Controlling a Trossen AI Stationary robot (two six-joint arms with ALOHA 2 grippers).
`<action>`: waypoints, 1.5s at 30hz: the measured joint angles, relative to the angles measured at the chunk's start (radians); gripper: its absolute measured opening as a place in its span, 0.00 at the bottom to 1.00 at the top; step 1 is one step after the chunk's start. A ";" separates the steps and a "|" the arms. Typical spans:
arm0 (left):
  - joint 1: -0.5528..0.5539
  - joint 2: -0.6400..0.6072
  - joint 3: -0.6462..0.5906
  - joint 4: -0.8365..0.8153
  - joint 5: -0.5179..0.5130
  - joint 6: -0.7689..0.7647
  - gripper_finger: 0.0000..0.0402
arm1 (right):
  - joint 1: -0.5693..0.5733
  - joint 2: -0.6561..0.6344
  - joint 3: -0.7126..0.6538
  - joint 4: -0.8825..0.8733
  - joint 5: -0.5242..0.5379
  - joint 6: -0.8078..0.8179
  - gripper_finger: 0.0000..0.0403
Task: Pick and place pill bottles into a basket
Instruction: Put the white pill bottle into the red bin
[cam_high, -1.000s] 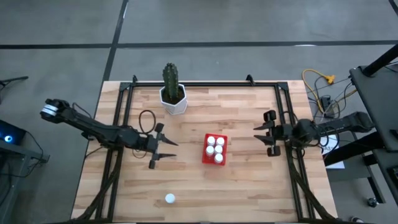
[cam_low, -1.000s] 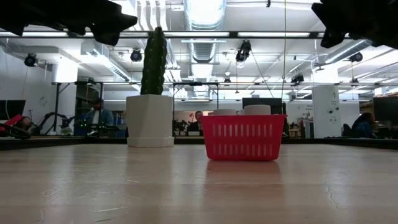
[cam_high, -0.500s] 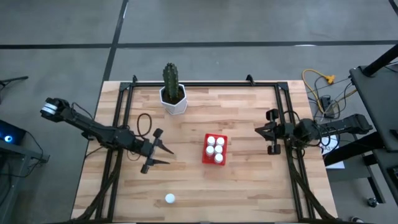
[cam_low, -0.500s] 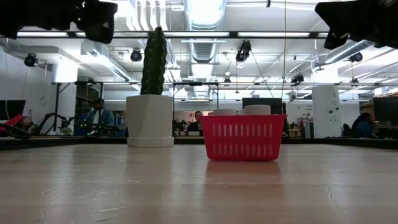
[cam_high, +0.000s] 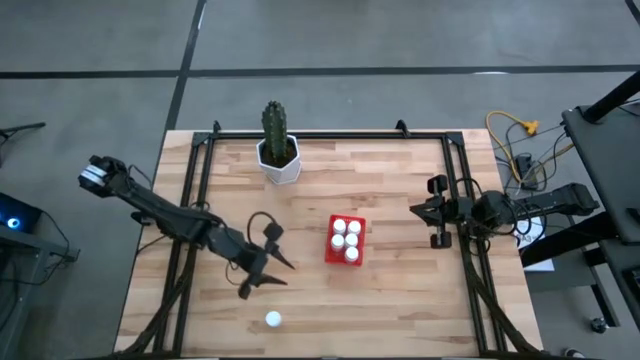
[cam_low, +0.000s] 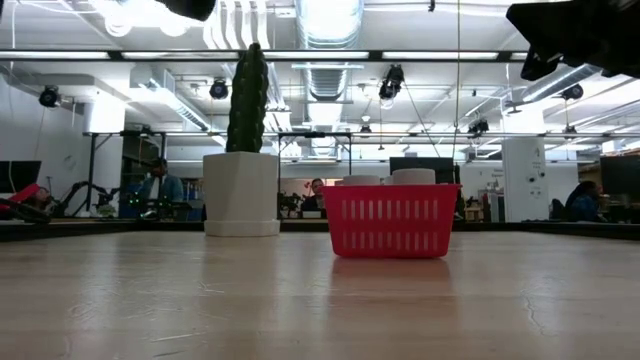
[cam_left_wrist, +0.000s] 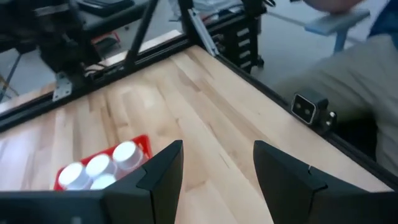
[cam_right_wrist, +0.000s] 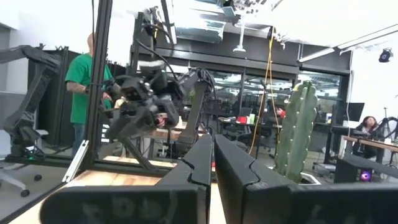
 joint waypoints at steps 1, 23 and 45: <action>-0.007 0.016 0.020 -0.011 -0.001 0.015 0.44 | 0.000 0.000 0.000 0.000 0.000 0.001 0.02; -0.173 0.271 0.231 -0.193 0.003 -0.046 0.44 | 0.000 0.002 0.000 -0.035 0.000 0.023 0.02; -0.179 0.433 0.375 -0.443 0.078 -0.283 0.53 | 0.000 0.003 0.000 -0.052 0.001 0.031 0.02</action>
